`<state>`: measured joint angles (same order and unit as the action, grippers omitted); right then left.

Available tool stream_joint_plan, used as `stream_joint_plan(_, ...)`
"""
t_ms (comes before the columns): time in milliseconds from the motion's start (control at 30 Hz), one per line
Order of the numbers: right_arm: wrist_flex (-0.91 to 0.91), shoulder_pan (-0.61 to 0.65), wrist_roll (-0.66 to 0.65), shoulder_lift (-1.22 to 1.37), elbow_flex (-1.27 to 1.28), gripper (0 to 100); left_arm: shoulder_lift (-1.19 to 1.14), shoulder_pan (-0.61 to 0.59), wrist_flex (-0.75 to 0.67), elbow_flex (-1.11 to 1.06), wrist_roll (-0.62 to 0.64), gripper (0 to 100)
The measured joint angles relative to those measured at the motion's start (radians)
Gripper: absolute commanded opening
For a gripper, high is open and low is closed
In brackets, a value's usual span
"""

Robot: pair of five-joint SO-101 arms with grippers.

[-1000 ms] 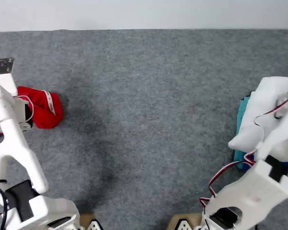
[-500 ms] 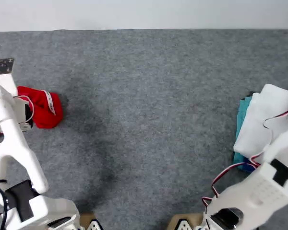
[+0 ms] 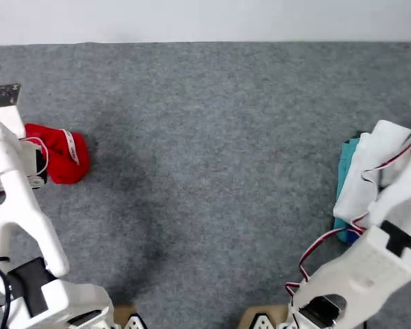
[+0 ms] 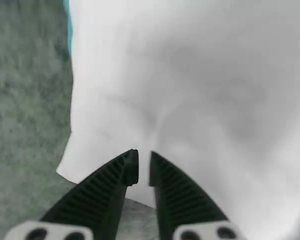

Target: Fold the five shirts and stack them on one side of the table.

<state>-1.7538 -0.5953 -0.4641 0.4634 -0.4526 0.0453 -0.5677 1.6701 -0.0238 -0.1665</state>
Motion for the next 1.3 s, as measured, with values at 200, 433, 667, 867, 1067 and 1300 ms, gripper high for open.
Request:
stream_joint_plan(200,0.000,0.023,0.000,0.075,0.031,1.0,0.000,0.000,0.000,0.000,0.000,0)
stream_joint_plan(433,0.008,-0.018,-0.002,0.071,-0.189,1.0,0.000,0.000,0.000,0.000,0.000,0)
stream_joint_plan(667,0.269,-0.103,0.000,0.100,-0.258,1.0,0.000,0.000,0.000,0.000,0.000,0)
stream_joint_plan(867,0.459,-0.146,0.000,0.285,-0.267,0.9,0.000,0.000,0.000,0.000,0.000,0)
stream_joint_plan(1067,0.339,-0.124,0.000,0.273,-0.370,0.9,0.000,0.000,0.009,0.000,0.000,0)
stream_joint_plan(1300,0.089,-0.037,-0.002,0.137,-0.445,0.9,0.000,0.000,0.009,0.000,0.000,0)
